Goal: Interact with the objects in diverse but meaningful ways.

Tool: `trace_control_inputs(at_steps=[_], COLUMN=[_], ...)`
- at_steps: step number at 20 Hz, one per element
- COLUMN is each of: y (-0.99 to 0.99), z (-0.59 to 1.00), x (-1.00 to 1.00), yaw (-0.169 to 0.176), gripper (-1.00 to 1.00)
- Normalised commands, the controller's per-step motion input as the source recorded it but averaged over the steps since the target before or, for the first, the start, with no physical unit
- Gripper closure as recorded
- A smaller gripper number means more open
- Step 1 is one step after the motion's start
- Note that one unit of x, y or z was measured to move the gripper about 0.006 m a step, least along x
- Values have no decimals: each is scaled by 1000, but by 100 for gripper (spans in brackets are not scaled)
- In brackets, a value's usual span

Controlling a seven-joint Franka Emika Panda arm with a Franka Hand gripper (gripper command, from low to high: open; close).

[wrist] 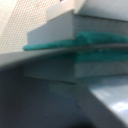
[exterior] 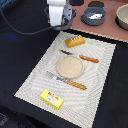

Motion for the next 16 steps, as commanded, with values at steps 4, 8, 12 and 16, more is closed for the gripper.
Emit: trace_control_inputs(at_steps=[4, 8, 12, 16], y=[-929, -909, -865, -873], z=[0, 0, -84, -90], x=[-41, -106, -204, -178], yaw=[0, 0, 0, 0], gripper=[100, 100, 100, 100])
